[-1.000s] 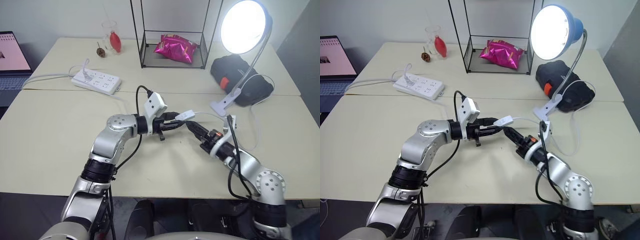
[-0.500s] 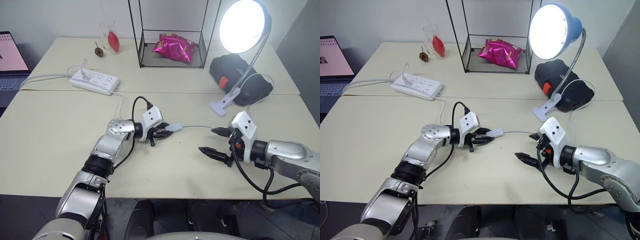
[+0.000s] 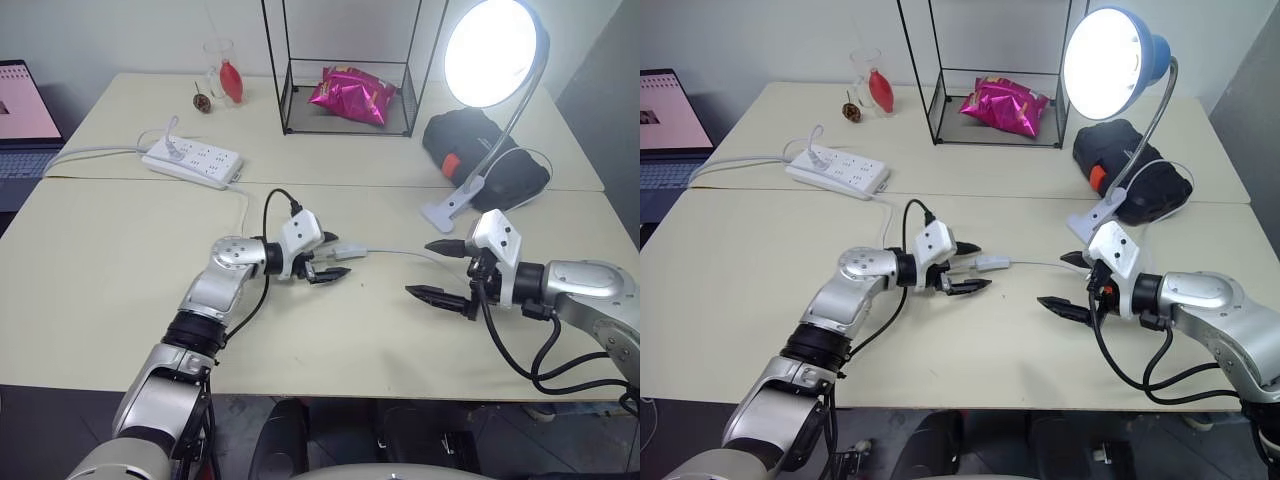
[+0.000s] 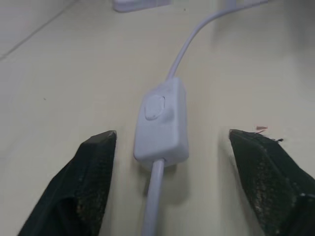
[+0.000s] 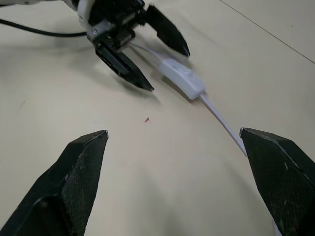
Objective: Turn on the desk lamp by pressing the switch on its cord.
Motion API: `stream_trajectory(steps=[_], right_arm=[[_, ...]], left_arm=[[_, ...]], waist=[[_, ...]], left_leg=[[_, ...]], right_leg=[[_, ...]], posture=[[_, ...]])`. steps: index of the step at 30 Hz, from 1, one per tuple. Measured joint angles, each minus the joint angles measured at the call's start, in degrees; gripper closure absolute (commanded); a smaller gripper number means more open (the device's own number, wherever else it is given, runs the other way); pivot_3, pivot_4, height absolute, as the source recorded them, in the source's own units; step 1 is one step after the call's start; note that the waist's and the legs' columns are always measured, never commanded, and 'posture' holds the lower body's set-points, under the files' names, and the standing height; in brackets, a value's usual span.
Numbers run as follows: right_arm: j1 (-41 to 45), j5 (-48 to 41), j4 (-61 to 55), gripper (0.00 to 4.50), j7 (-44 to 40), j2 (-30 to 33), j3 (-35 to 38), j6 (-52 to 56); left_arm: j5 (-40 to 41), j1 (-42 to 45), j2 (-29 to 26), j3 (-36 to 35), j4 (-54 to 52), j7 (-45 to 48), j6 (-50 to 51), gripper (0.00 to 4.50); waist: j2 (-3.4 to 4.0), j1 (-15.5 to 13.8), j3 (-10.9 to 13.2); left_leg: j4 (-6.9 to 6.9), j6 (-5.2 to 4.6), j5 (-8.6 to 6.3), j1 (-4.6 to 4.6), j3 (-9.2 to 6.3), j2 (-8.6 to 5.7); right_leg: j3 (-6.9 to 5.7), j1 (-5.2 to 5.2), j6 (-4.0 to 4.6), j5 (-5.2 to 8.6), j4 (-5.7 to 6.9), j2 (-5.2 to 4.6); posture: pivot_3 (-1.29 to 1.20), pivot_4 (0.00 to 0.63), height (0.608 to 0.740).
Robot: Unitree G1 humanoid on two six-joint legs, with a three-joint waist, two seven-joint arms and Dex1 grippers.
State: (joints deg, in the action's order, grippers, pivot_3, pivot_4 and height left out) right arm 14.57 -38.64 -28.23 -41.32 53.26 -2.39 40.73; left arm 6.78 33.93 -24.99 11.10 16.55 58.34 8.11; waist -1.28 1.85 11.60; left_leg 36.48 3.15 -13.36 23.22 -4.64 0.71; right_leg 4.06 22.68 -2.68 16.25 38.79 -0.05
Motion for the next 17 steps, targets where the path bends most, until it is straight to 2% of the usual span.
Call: stream_trajectory(steps=[5,11,17], right_arm=[[1.55,4.15,3.63,0.00,-2.77,-0.10,-0.13,-3.22],[3.62,8.96,10.46,0.00,-8.66,0.09,0.86,-10.89],[4.57,9.79,12.96,0.00,-13.54,0.21,1.83,-13.88]], left_arm=[[3.49,-3.46,-3.66,-4.76,-10.92,-1.46,6.54,0.03],[6.84,-13.37,-12.92,-14.04,-26.31,-4.57,16.83,0.03],[11.65,-19.71,-15.38,-20.02,-33.08,-5.45,21.76,0.03]], waist=[[0.00,0.09,0.01],[-0.02,0.31,0.03],[-0.04,0.01,0.04]], left_leg=[[0.07,0.00,0.00,-0.04,0.02,0.01],[0.07,0.00,0.00,-0.16,0.03,0.05],[0.16,0.01,-0.01,-0.26,0.04,0.04]], right_leg=[[0.02,-0.01,0.00,0.00,0.08,-0.01],[0.01,-0.07,0.01,0.01,0.13,-0.01],[0.01,-0.29,0.00,0.02,0.06,-0.06]], posture=[[0.00,0.150,0.740],[0.00,0.150,0.740],[0.00,0.150,0.740]])
